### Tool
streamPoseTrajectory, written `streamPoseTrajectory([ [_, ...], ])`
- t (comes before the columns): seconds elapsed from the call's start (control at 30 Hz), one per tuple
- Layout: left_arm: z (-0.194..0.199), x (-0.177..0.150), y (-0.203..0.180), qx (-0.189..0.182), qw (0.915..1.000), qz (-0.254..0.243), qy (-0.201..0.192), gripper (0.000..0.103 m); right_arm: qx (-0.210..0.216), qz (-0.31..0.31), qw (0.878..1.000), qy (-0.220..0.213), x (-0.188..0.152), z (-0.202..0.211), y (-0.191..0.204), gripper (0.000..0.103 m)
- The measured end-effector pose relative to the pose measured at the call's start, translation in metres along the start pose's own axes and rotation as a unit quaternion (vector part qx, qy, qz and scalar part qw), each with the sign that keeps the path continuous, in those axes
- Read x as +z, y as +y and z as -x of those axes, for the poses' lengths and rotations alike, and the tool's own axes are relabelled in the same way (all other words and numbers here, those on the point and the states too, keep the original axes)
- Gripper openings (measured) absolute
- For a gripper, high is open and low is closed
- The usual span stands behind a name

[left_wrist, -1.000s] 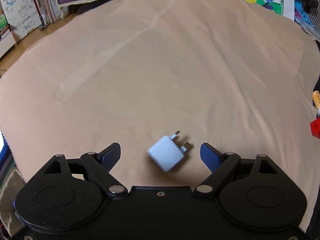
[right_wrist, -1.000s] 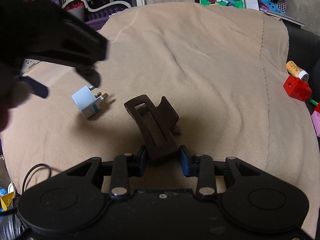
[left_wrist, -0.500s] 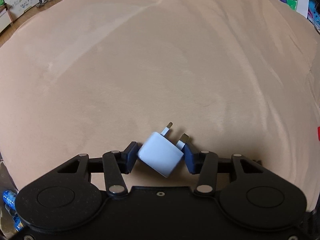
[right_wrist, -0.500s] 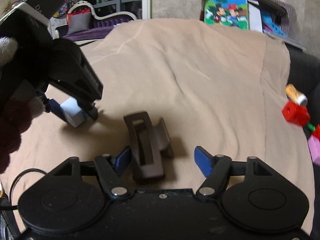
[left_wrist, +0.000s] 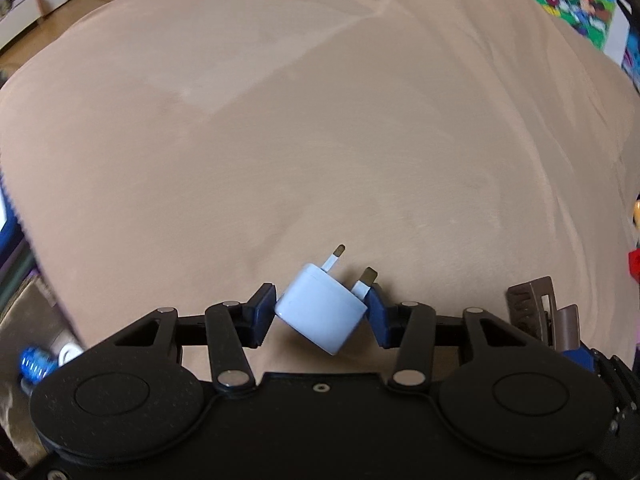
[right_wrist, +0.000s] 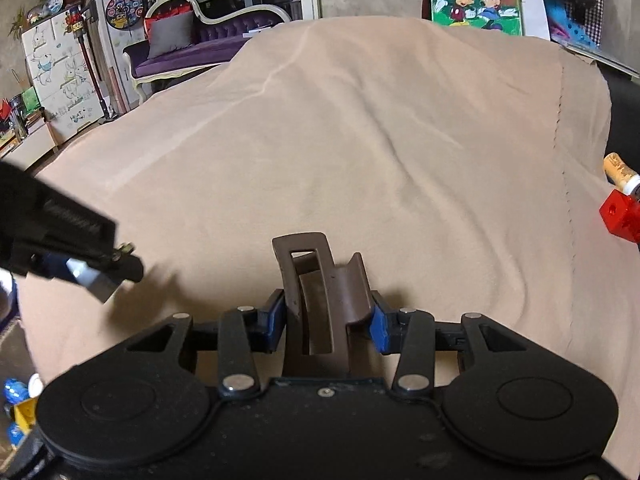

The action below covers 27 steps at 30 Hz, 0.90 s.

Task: Organize rigid objects
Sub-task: 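Carry the plug adapter and brown clip over the basket with both tools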

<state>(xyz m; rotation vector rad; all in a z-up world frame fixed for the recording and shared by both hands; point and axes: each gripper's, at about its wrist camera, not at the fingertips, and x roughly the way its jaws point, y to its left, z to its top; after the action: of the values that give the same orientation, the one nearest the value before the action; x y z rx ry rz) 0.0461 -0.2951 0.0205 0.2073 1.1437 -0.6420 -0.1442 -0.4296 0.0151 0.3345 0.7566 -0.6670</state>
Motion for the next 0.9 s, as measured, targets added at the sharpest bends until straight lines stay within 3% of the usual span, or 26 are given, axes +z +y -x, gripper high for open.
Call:
streamPoseTrajectory([
  [0.17, 0.045, -0.020, 0.048, 0.024, 0.9986, 0.034, -0.032, 0.048, 0.043, -0.001, 0.999, 0.015, 0.008, 0.015, 0.027, 0.042],
  [0.37, 0.096, -0.048, 0.121, 0.058, 0.9911, 0.098, -0.069, 0.048, 0.118, 0.031, 0.992, 0.035, 0.017, 0.034, 0.092, 0.042],
  [0.6, 0.126, -0.091, 0.203, 0.148, 0.9689, 0.178, -0.089, 0.048, 0.188, 0.111, 0.975, 0.051, 0.008, 0.055, 0.202, 0.042],
  [0.73, 0.126, -0.109, 0.241, 0.167, 0.9568, 0.223, -0.082, 0.048, 0.224, 0.145, 0.960, 0.079, -0.002, 0.056, 0.262, 0.042],
  [0.9, 0.118, -0.132, 0.266, 0.171, 0.9445, 0.270, -0.074, 0.048, 0.235, 0.192, 0.948, 0.096, -0.031, 0.067, 0.324, 0.042],
])
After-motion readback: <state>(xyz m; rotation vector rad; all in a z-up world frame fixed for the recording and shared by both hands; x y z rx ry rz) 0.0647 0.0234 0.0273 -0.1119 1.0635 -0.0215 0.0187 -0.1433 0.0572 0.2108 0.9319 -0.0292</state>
